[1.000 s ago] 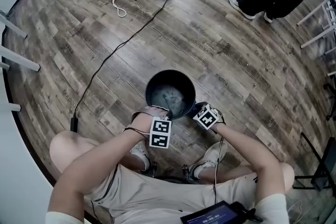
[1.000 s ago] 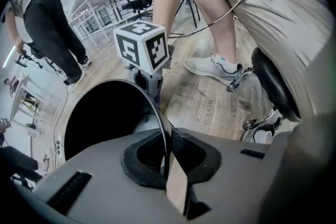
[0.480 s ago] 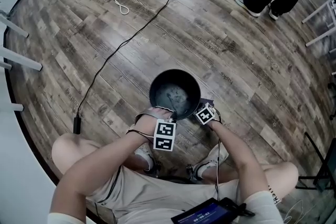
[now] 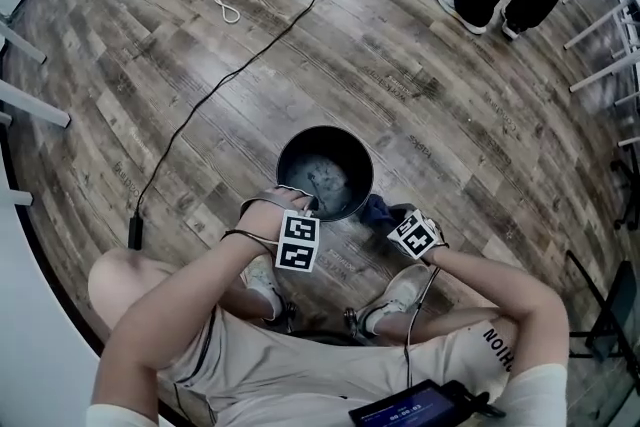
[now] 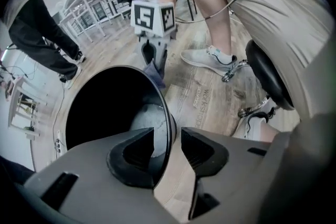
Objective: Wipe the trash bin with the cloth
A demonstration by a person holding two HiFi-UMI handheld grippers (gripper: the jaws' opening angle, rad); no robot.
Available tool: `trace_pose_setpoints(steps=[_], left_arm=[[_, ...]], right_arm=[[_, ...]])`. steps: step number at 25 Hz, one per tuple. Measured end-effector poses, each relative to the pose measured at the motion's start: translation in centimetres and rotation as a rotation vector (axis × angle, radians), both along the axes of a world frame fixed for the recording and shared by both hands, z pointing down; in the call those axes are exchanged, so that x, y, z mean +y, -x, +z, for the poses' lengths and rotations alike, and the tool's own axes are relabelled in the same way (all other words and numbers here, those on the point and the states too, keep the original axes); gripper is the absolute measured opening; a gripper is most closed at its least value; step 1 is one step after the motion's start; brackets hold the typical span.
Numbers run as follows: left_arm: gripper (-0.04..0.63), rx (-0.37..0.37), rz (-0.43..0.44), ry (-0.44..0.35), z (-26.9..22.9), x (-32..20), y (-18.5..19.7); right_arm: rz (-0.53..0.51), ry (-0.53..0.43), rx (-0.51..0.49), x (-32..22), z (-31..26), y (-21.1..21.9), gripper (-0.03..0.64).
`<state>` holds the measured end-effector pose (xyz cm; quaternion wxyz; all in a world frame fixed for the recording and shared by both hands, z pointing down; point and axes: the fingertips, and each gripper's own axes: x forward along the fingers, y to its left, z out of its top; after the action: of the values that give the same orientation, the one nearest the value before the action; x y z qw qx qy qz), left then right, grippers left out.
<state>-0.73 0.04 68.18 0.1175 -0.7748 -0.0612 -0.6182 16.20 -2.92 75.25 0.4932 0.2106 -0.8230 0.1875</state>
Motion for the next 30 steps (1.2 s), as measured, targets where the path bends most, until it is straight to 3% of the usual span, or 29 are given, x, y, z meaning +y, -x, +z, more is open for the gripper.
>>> trace_pose_setpoints(steps=[4,7,11,18,30], left_arm=[[0.155,-0.083,0.062,-0.048,1.1,-0.3,1.3],[0.121,-0.097,0.062,-0.097,1.4,-0.9,1.3],[0.093,-0.107,0.070,-0.096,1.4,-0.7,1.0],[0.053,-0.052,0.090,-0.087,1.0,0.3,-1.0],[0.037,-0.017,0.054,-0.051,0.8,0.4,-2.0]], right_arm=[[0.054,-0.024,-0.099,1.1,-5.6,0.9,0.064],[0.079,-0.042,-0.153,1.2,-8.9,2.2,0.064],[0.091,-0.070,-0.169,0.1,-10.6,3.4,0.064],[0.059,-0.113,-0.142,-2.7,-8.5,4.0,0.064],[0.109,-0.130,-0.107,-6.5,1.8,3.6,0.064]])
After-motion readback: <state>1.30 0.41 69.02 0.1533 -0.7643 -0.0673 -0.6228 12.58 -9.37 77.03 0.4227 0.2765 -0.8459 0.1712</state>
